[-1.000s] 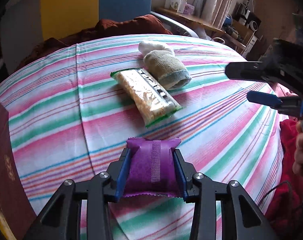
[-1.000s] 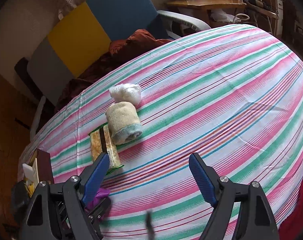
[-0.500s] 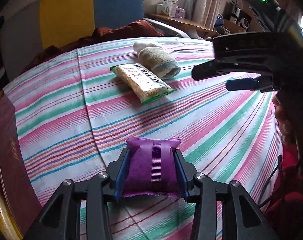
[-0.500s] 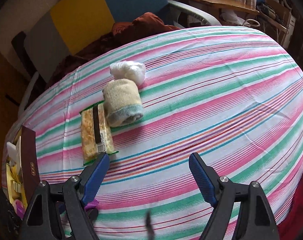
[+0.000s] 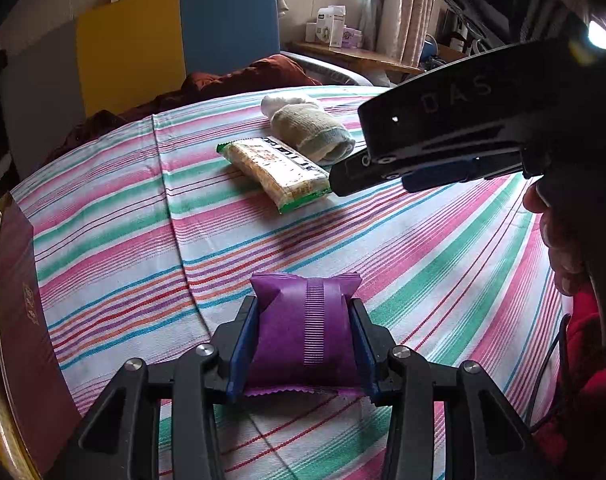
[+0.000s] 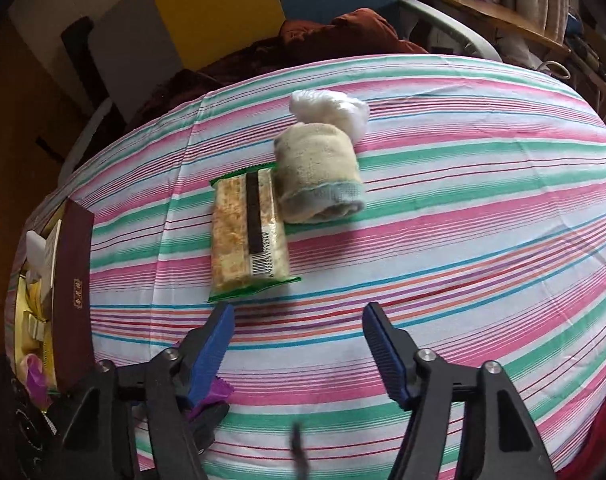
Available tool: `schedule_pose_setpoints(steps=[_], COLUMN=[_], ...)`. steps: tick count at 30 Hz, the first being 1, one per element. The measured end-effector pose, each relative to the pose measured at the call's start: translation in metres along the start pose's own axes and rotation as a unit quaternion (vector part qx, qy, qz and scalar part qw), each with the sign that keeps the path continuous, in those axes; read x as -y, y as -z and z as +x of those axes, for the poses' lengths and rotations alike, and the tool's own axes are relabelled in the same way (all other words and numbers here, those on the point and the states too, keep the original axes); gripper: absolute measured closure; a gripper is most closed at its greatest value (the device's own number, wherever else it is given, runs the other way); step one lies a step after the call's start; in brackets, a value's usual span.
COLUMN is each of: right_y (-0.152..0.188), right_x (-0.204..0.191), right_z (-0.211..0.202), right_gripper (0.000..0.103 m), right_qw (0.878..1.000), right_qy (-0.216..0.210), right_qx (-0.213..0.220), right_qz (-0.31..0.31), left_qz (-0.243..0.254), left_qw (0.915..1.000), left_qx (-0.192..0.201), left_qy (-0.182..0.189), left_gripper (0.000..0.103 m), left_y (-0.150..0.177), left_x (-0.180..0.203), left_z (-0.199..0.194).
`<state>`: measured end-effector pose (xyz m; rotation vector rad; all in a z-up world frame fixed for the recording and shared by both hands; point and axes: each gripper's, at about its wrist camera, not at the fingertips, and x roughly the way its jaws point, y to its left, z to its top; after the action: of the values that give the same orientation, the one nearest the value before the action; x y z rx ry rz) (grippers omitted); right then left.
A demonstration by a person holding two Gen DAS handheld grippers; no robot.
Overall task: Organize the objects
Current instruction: 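Grasp the green-edged cracker packet with the right gripper while left holds purple packet, then carry purple packet to the tray with left gripper while right carries cracker packet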
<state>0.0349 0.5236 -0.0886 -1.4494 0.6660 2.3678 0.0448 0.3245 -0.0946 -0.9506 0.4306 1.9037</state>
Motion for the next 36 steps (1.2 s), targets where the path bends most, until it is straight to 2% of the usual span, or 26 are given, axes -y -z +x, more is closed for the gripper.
schedule_pose_setpoints(steps=[4, 13, 17, 18, 22, 28, 30, 36], right_y=[-0.005, -0.044, -0.054, -0.053, -0.029, 0.011, 0.014, 0.017], right_x=[-0.008, -0.05, -0.061, -0.062, -0.054, -0.014, -0.009, -0.012], right_z=[0.002, 0.054, 0.068, 0.066, 0.054, 0.027, 0.025, 0.026], right_gripper=[0.038, 0.038, 0.05, 0.056, 0.057, 0.057, 0.056, 0.056], right_qw=[1.0, 0.994, 0.989, 0.989, 0.983, 0.988, 0.989, 0.989], right_qy=[-0.01, 0.042, 0.063, 0.063, 0.058, 0.032, 0.029, 0.04], right_qx=[-0.008, -0.061, -0.066, -0.066, -0.074, -0.086, -0.083, -0.065], right_qz=[-0.012, -0.086, -0.114, -0.119, -0.155, -0.126, -0.114, -0.123], left_qz=[-0.004, -0.01, -0.013, -0.014, -0.016, -0.013, -0.012, -0.008], left_qw=[1.0, 0.9998, 0.9997, 0.9997, 0.9996, 0.9997, 0.9997, 0.9999], left_qx=[0.003, 0.006, 0.007, 0.007, 0.008, 0.009, 0.009, 0.008], left_qy=[0.006, 0.015, 0.02, 0.021, 0.023, 0.021, 0.019, 0.012], left_gripper=[0.058, 0.057, 0.057, 0.057, 0.057, 0.056, 0.056, 0.056], left_y=[0.001, 0.002, 0.002, 0.002, 0.001, 0.001, 0.007, -0.004], left_x=[-0.001, -0.004, -0.004, -0.005, -0.005, -0.005, -0.004, -0.007], left_z=[0.0, -0.001, -0.002, -0.002, -0.001, -0.002, -0.007, 0.006])
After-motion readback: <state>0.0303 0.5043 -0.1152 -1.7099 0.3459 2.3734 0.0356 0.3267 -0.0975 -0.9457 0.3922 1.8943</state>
